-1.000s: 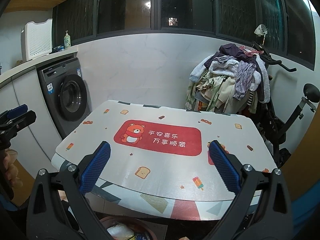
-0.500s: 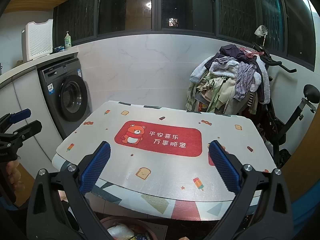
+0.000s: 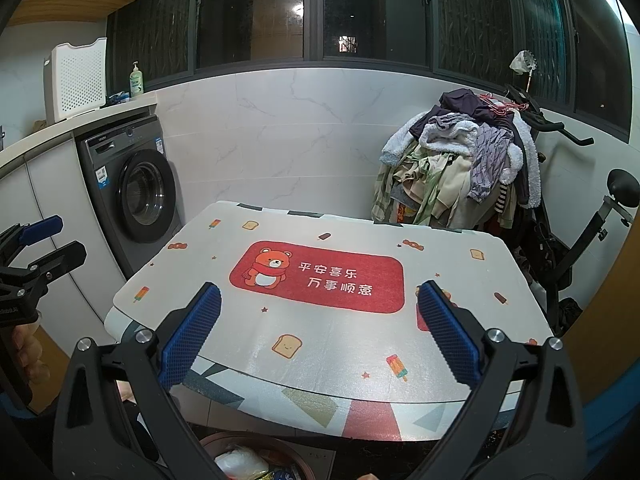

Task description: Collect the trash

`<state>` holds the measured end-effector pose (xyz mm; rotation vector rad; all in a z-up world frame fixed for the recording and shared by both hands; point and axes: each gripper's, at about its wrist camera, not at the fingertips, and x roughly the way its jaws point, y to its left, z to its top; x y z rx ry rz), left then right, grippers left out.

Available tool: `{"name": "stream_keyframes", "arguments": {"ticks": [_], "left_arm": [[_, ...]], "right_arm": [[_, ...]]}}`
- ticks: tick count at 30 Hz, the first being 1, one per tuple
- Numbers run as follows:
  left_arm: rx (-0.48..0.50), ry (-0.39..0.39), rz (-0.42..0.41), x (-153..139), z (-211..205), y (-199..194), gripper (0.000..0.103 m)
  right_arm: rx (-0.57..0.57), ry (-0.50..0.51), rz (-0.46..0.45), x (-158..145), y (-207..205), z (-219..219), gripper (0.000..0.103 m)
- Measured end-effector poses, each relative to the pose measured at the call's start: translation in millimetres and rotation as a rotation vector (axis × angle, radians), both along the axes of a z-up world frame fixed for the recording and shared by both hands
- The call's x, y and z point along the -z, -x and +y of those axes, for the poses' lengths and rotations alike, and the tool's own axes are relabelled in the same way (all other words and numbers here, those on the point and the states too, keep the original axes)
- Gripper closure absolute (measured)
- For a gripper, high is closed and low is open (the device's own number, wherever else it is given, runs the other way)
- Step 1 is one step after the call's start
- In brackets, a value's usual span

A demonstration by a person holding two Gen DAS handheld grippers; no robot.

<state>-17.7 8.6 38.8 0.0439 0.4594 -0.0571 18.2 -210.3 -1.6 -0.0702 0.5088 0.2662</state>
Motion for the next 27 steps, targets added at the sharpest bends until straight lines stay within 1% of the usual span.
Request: {"name": "stream_keyframes", "arguments": {"ticks": [19, 27], "left_arm": [[0.004, -0.003, 0.004, 3, 4, 0, 0.006], [0.009, -0.024, -0.005, 3, 3, 2, 0.006]], "right_arm": [[-0.006, 0.013, 0.021, 9, 2, 3, 0.006], [-0.008, 0.016, 0.026, 11, 1, 4, 0.006]]}}
